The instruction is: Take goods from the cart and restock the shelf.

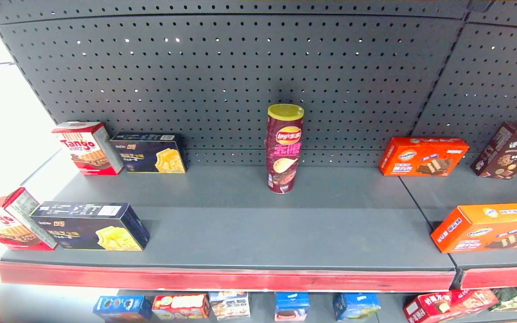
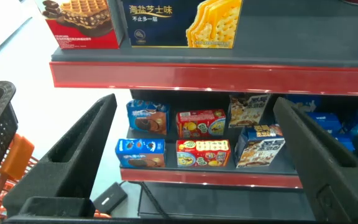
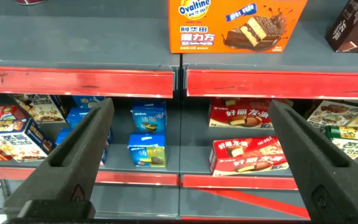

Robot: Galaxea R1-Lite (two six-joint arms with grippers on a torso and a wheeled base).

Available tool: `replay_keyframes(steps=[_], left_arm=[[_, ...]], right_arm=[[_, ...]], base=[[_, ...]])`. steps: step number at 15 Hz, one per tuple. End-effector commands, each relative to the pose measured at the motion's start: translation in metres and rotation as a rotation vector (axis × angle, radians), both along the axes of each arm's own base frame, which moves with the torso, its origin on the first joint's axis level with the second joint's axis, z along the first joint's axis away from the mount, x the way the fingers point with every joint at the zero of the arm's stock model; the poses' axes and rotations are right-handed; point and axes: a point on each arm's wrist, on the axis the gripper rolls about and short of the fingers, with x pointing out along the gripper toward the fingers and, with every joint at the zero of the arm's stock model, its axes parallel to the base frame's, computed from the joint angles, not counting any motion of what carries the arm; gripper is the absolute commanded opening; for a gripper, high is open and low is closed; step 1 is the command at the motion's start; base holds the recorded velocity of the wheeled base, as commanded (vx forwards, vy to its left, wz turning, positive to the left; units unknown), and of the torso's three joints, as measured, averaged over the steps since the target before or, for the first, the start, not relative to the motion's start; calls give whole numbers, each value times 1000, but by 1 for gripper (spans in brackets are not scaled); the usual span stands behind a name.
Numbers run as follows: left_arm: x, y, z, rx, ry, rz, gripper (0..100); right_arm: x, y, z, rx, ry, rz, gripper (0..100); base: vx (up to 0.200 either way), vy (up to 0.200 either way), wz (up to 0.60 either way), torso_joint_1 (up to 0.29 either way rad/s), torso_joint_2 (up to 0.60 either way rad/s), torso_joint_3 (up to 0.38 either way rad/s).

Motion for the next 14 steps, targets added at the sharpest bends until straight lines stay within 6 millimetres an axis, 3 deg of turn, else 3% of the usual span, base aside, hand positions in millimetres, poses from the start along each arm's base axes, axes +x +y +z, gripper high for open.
replay_keyframes(steps=[1,13,14], left_arm=[[0,0,0,0,1,0,100],[0,0,0,0,1,0,100],[0,0,0,0,1,0,100]], right_arm=[[0,0,0,0,2,1,100],[0,0,0,0,0,-2,100],[0,0,0,1,2,-1,100]], base=[[0,0,0,0,0,0],[0,0,600,2,4,1],[0,0,0,0,0,0]])
